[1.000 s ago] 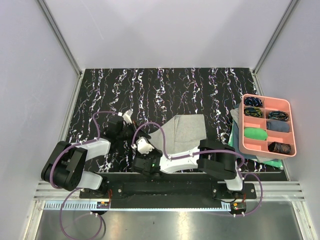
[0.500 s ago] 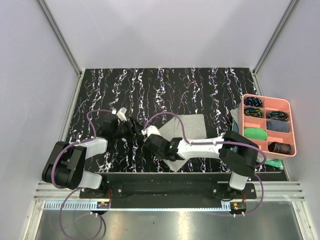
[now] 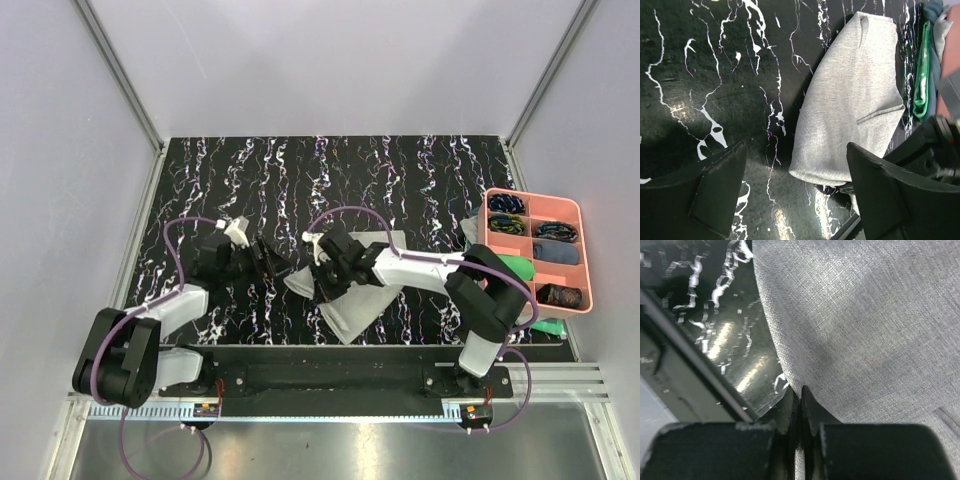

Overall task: Fold the napkin, place the utensils inside, and roll it up
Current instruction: Roll the napkin with the utensil

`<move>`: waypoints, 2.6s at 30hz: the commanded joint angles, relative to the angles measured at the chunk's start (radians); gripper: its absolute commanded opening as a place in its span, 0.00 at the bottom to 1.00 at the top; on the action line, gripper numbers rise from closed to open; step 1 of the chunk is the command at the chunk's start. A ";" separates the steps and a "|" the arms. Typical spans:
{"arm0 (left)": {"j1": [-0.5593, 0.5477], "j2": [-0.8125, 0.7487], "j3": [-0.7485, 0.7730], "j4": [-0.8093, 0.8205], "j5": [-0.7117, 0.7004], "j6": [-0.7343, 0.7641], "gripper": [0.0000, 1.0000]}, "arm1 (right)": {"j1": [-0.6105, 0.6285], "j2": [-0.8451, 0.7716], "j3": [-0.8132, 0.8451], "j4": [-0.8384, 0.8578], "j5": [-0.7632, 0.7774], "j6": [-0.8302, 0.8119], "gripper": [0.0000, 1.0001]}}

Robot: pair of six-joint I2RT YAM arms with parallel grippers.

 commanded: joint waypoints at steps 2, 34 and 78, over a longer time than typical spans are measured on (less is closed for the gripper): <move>0.004 -0.070 -0.041 0.015 0.009 0.049 0.81 | -0.080 0.037 0.000 0.078 -0.244 0.019 0.00; -0.201 0.293 0.017 0.575 0.245 -0.222 0.76 | -0.229 0.223 -0.155 0.384 -0.440 0.116 0.00; -0.143 0.323 0.119 0.195 -0.040 0.232 0.70 | -0.229 0.218 -0.172 0.399 -0.427 0.134 0.00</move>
